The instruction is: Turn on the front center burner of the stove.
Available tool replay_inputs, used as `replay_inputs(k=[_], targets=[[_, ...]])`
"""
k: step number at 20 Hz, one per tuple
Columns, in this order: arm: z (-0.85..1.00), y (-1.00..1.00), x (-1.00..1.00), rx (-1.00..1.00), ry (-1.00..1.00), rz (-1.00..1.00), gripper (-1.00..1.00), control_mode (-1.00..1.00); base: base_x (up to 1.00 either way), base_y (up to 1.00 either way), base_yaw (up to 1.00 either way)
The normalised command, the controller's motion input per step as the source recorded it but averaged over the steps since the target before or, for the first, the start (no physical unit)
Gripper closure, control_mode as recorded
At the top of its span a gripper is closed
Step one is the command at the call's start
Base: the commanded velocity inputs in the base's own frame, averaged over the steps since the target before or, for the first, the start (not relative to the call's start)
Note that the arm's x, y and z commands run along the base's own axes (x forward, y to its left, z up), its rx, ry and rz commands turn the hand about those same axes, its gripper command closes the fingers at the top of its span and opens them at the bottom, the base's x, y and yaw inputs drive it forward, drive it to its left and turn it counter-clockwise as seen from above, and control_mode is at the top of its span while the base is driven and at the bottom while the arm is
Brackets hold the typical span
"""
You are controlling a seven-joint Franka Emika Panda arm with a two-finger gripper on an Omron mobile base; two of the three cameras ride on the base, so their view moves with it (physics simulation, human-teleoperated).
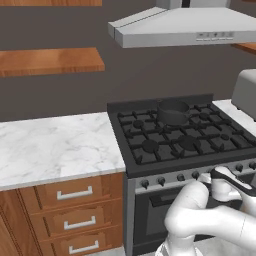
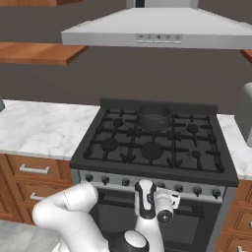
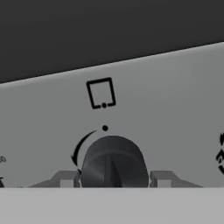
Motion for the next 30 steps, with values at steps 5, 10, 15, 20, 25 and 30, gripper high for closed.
replay_inputs(k=[5,10,15,20,25,30], targets=[[0.0,-0.13,-0.02,-0.06,-0.02,0.01,1.0,-1.0,0.0,0.0,0.0],[0.0,-0.04,0.01,-0.35,0.0,0.14,1.0,-1.0,0.0,0.0,0.0],[0.0,-0.15,0.0,-0.48,0.0,0.25,1.0,-1.0,0.0,0.0,0.0],[0.0,-0.18,0.01,-0.57,0.0,0.32,1.0,-1.0,0.0,0.0,0.0],[0.0,-0.28,0.05,-0.57,-0.01,0.45,1.0,-1.0,0.0,0.0,0.0],[0.0,-0.53,-0.14,-0.34,-0.16,0.37,1.0,-1.0,0.0,0.0,0.0]])
